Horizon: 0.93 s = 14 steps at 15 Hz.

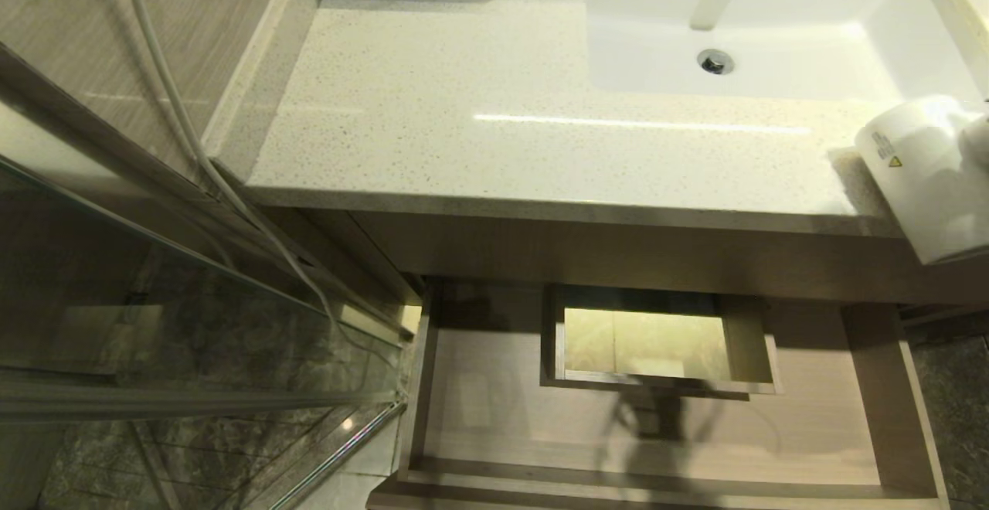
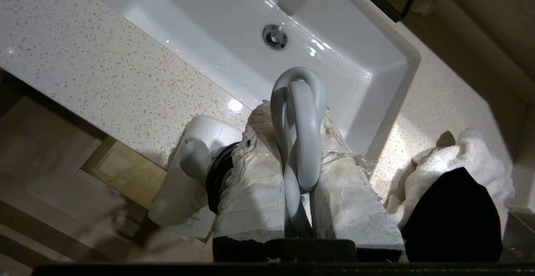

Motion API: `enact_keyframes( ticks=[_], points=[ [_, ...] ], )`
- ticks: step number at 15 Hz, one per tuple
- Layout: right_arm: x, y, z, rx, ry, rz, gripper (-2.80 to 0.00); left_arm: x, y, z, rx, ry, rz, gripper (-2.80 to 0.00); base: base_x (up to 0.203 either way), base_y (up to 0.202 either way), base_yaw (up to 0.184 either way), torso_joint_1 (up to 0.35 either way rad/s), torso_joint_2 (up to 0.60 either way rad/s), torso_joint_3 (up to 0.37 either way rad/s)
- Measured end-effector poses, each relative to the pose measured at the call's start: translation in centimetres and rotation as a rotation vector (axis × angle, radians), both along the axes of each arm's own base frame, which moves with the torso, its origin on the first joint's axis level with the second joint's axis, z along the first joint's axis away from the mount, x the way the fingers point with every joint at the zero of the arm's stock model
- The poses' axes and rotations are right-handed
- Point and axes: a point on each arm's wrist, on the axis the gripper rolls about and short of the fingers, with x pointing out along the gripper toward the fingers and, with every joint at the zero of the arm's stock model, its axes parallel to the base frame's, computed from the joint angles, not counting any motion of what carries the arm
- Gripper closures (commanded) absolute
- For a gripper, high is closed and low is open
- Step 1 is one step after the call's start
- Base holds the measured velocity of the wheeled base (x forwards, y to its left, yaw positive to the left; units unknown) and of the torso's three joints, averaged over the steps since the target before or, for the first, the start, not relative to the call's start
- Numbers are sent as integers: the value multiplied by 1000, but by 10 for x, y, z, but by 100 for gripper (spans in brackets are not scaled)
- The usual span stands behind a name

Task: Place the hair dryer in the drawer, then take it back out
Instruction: Place it on the countertop

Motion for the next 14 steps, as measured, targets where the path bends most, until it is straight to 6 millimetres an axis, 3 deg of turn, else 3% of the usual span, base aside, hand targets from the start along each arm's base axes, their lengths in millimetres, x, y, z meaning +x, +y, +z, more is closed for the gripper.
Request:
enact_keyframes(
  ticks=[14],
  points=[
    [58,-8,0,5,38,43,0,0,0,0,0,0,0,0,0,0,0,0,0,0]
  ],
)
